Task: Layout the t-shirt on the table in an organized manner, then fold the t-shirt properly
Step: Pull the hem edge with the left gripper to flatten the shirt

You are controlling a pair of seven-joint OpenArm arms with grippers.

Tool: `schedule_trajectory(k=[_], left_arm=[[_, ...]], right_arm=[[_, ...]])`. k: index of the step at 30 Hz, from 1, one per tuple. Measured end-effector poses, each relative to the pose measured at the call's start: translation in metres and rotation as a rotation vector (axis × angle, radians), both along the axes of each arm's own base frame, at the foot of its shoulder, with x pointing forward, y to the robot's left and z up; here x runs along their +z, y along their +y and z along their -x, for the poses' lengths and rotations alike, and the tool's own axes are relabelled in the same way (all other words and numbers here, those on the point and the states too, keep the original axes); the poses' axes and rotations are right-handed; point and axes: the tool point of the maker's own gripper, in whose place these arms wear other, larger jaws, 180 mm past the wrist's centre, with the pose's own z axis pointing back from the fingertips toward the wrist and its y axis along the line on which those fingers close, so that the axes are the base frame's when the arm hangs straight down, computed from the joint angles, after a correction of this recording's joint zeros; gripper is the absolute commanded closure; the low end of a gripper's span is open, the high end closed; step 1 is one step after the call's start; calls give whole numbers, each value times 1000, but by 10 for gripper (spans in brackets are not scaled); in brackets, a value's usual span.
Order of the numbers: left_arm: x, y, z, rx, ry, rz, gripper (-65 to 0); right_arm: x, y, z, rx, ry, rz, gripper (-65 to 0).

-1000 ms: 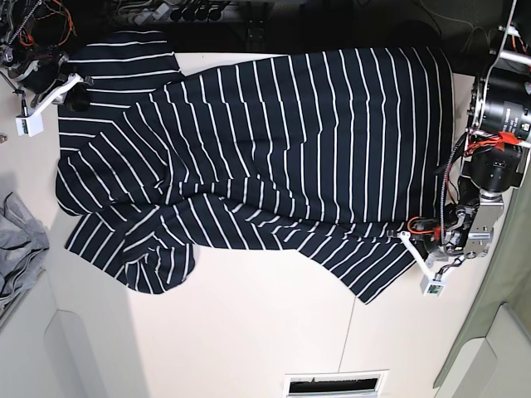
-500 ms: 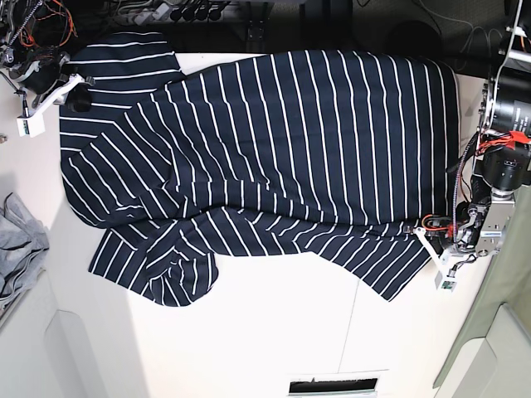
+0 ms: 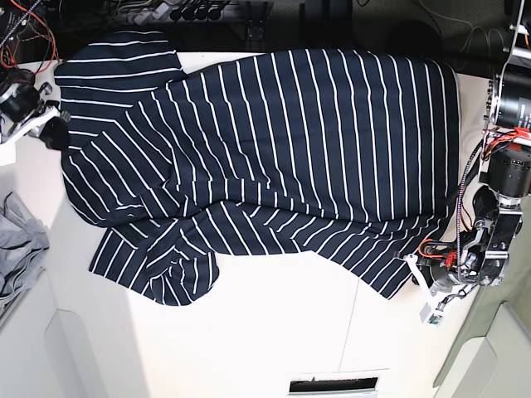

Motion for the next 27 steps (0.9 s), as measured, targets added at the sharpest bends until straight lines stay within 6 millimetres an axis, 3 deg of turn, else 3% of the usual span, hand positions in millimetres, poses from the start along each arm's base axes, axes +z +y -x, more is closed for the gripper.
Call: schedule_trajectory(k=[4,9,15,19,22,27], left_arm=[[-9,-28,1,-34,-2,50,0],[-23,-79,4,-80,-2,131,0],[-55,-119,18,-113,32,158,0],[-71,-137,22,-113,31,182,0],[-78,-136,20,-72,9,164,0],[-74,-113,14,-39,-15,109,0]], right_arm=[[6,-1,-39,12,-32,43,0],[-20,26,-64,79,38,7,0],[-57,66,-47,189,155,-26,0],[-66,73,-34,206,175,-39,0],[-72,73,-14,197,177,-67,0],[-78,60,14,156,198,-75,0]])
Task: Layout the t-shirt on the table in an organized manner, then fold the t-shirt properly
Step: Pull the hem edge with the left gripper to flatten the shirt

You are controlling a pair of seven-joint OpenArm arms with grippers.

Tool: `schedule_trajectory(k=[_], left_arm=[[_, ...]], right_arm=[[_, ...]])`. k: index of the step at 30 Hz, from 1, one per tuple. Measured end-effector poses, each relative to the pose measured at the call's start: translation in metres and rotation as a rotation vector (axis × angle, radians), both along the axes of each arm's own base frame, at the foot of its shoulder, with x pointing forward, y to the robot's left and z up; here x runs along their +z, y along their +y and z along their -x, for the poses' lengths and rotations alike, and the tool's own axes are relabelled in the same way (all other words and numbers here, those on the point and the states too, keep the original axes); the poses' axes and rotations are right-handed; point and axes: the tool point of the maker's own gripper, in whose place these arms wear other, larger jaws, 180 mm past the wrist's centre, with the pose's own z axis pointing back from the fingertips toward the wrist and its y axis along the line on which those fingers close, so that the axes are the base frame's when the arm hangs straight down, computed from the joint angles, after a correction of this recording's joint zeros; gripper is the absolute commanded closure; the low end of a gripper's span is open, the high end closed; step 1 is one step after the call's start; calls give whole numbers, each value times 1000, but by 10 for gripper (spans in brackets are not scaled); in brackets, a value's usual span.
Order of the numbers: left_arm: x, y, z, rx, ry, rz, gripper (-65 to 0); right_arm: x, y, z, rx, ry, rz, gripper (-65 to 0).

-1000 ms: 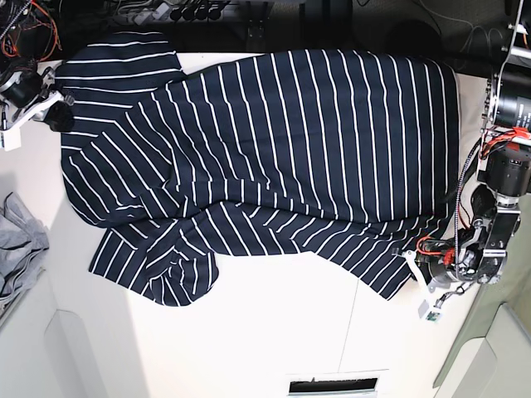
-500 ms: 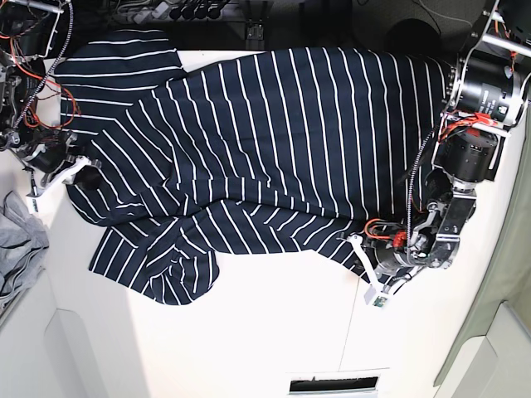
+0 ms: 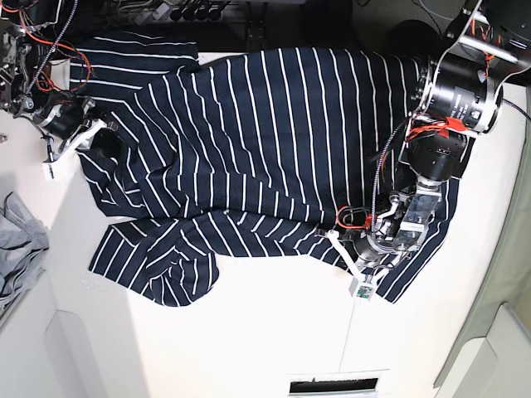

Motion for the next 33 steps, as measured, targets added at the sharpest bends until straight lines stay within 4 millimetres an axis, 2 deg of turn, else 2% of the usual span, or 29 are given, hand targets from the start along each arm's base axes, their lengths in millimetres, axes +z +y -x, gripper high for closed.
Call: schedule_trajectory(k=[5,12,20,25,30,33], left_arm=[[7,19,-8,33,-6,-41,0],[15,41,-15,80,-3,-111,0],[18,46,-18,88,15,-129,0],[24,77,-20,169,1,-218,0],[32,99,-22,192,-6,-261,0],[27,93,-16,147,64,-248,0]], right_arm=[[0,-18,18,-50,7,5,0],[-3,-30,41,-64,40,11,0],[-3,-31,67,-66,64,8,0],[4,-37,84,-47,78,49,0],[8,-50,88,-70,84,76,0],[13,-54,80,-86,67,78,0]])
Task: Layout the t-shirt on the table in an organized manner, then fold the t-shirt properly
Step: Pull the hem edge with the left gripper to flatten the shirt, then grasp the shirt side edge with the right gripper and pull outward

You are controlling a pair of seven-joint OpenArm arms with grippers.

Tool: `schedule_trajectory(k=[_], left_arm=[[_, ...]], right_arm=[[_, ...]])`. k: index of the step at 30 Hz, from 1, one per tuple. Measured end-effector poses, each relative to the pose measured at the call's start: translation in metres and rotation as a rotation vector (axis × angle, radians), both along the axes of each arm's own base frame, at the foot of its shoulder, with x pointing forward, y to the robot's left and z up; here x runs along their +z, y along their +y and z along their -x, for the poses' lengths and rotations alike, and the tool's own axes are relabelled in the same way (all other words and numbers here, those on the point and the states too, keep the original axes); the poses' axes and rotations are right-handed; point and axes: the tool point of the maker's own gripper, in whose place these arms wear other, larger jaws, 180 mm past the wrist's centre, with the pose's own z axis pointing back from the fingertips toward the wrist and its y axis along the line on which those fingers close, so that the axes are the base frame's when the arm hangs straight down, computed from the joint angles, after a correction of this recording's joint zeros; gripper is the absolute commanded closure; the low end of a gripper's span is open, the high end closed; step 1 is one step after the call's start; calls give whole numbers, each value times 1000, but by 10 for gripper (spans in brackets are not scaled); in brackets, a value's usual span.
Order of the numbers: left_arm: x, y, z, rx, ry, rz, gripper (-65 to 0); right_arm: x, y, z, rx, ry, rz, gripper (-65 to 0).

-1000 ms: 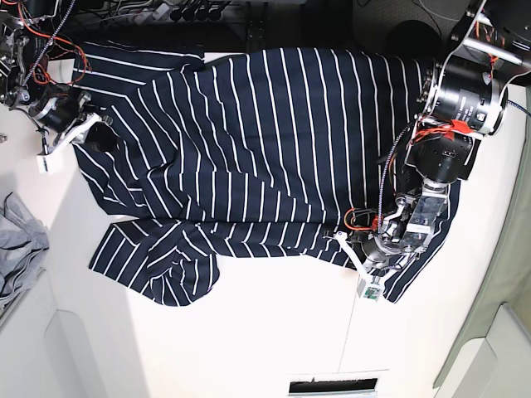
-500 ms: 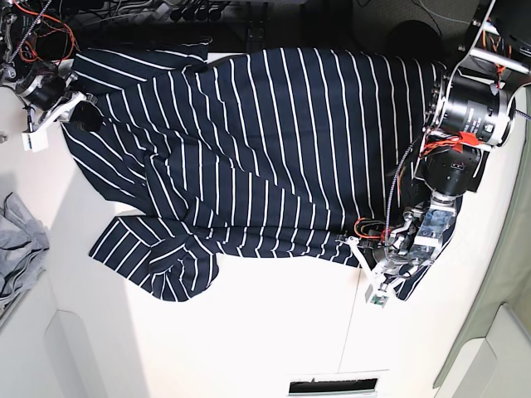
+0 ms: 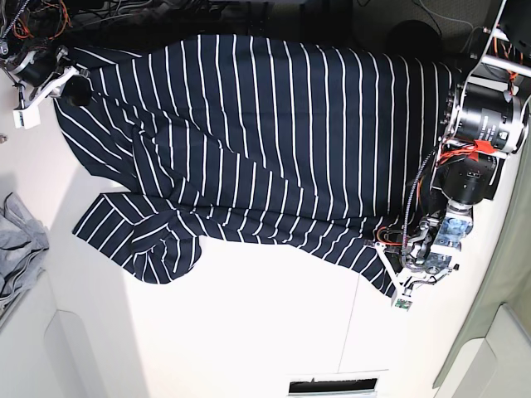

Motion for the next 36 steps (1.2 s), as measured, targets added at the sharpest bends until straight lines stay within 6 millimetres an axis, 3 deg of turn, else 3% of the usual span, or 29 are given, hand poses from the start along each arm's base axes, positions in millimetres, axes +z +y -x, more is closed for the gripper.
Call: schedule_trajectory(k=[4,7,8,11,12,14,18,22,26,32,36], left_arm=[[1,-20,6,-66,84,63,0],[16,-31,-1,-73,58,108,0],[22,-33,-4,-76,44,120,0],[42,-39,-11,-96,-11,141,0],[46,-39,-11,-104,-20,138,0],[50,-42,-8,-117,-34,146,0],[37,-51,13,-168,-14,175,0],[18,-62,41,-204,33,216,0],[15,-77,59,-250,23,228,0],[23,-95,93,-336,6,224,0],[2,-100,124,-338,61,240,-31]], right_arm=[[8,-2,-16,-17,-30,-4,0],[16,-1,-36,-20,-68,-4,0],[20,-2,-45,-20,-88,-4,-35],[35,-1,-73,-21,-154,-6,-244],[40,-2,-82,-23,-178,-4,-288],[49,-6,-98,-25,-229,22,-308],[65,-11,-135,-27,-290,71,-308],[78,6,-175,60,-335,117,-317],[67,39,-200,189,-315,151,-385],[49,71,-219,354,-279,225,-388],[31,83,-216,397,-250,219,-386]])
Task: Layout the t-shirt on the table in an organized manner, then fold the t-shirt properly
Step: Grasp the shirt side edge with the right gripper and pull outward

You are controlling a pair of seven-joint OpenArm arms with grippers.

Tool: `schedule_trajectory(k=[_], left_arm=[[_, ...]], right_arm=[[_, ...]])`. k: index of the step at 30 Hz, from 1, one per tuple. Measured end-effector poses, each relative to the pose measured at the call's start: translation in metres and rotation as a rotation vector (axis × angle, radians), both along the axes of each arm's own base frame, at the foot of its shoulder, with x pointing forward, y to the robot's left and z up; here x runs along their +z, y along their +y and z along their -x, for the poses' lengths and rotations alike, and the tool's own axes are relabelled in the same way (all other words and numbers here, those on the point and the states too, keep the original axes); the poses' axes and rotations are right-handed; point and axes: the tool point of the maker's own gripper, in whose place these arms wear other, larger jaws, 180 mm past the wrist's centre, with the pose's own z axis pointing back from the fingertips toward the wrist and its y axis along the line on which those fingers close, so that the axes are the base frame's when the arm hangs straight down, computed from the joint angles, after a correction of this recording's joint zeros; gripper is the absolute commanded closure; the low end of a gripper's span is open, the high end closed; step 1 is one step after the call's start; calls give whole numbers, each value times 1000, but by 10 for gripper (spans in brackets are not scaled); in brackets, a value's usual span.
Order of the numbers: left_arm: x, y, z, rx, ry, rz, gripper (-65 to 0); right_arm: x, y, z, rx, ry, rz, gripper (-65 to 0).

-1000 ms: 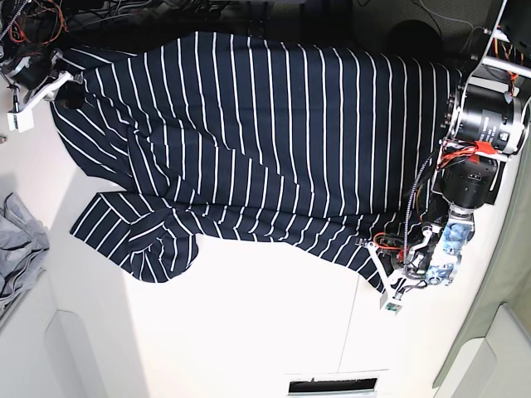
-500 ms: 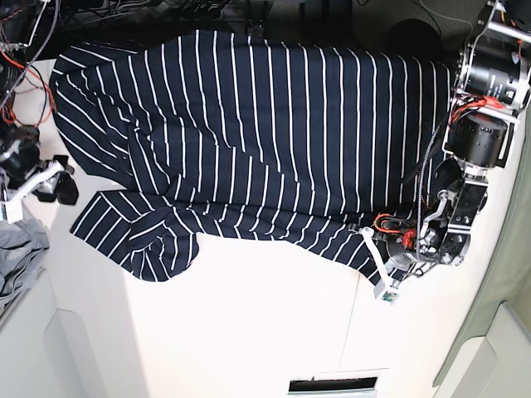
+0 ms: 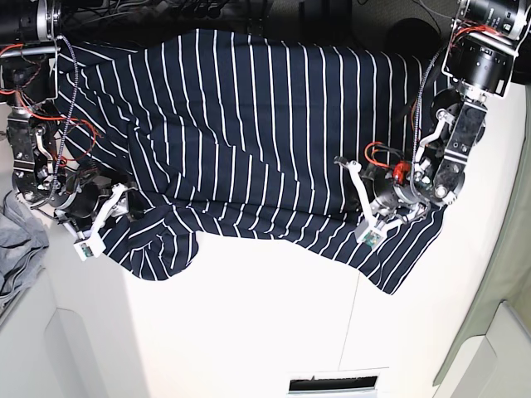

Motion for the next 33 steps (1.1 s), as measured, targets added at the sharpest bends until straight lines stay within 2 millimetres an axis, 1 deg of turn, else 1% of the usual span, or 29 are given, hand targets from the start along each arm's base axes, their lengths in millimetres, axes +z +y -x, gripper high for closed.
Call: schedule_trajectory(k=[1,2,3,4,7,8,10,12,14,15,16,20,21,22,23,24,25,26,29,33], left_arm=[[-6,-1,8,0,20,1,-31],[-11,-3,14,-1,33,7,-31],[-14,-5,18,-2,37,12,-31],[-15,-5,20,-1,38,15,-31],[-18,-4,25,0,38,21,-31],[-19,-5,27,0,36,26,-31],[-21,-7,31,-11,42,31,-31],[-20,-8,31,-14,42,32,-31],[-21,-7,31,-14,42,32,-31],[-21,-8,31,-15,43,33,-31],[-21,-8,31,-16,43,33,-31],[-20,-8,31,-16,42,34,-31],[-20,-8,31,-16,43,34,-31],[-20,-8,31,-17,42,34,-31],[-21,-8,31,-17,42,33,-31],[-21,-8,32,-19,43,30,-31],[-22,-8,33,-21,45,30,-31],[-22,-8,34,-22,46,30,-31],[-25,-8,39,-22,51,31,-31],[-25,-8,39,-23,50,29,-31]], right_arm=[[-5,1,2,5,12,1,-385],[-8,3,4,9,20,1,-372],[-9,4,4,13,19,0,-324],[-10,5,4,16,17,-1,-257],[-7,6,2,17,4,-3,-17],[-3,7,-2,13,-28,-17,0],[7,8,-11,5,-95,-43,0],[14,7,-20,16,-127,-24,0],[28,7,-37,23,-165,-7,0],[40,8,-48,27,-193,-6,0],[56,9,-63,27,-229,-8,0],[133,20,-121,32,-401,-30,0],[149,26,-131,37,-432,-41,-113],[162,31,-139,40,-458,-52,-243],[169,35,-143,45,-462,-54,-356],[172,39,-145,49,-461,-53,-437],[170,41,-145,52,-445,-52,-456],[164,42,-143,55,-416,-43,-453],[133,39,-125,49,-272,-29,-453],[95,29,-97,12,-169,-60,-453]])
